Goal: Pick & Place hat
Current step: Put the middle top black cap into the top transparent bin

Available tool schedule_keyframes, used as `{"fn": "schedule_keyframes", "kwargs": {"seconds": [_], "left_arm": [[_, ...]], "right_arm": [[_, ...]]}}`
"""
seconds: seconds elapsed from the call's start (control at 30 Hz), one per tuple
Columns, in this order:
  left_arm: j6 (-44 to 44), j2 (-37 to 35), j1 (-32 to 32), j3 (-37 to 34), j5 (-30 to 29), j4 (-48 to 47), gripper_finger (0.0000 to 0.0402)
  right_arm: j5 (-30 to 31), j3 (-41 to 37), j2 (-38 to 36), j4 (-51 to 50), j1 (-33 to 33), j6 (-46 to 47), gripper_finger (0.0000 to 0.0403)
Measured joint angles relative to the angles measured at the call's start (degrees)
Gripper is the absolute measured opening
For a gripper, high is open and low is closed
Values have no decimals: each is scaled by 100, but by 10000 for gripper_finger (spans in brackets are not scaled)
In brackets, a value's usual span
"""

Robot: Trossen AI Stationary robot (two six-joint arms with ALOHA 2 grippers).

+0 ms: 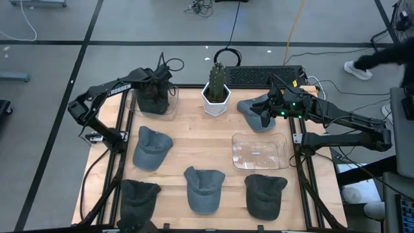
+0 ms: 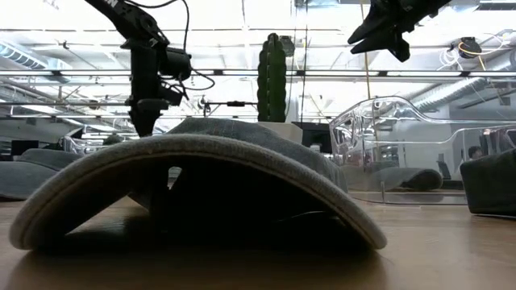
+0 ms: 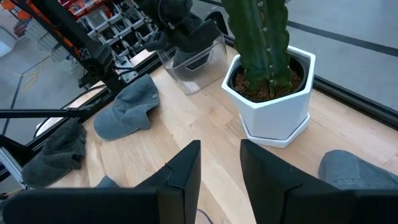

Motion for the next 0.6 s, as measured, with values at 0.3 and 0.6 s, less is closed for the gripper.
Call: {"fn": "schedule_keyframes", "kwargs": {"seconds": [0.3,0.6], "left_arm": [[-73,-3,338,740,-513,22,168],[-50,-7,1216,341,-145,281,97]], "right_arm": [[-2,0,0,0,0,-1,105],[-3,0,0,-2,-2,-30,105]]}}
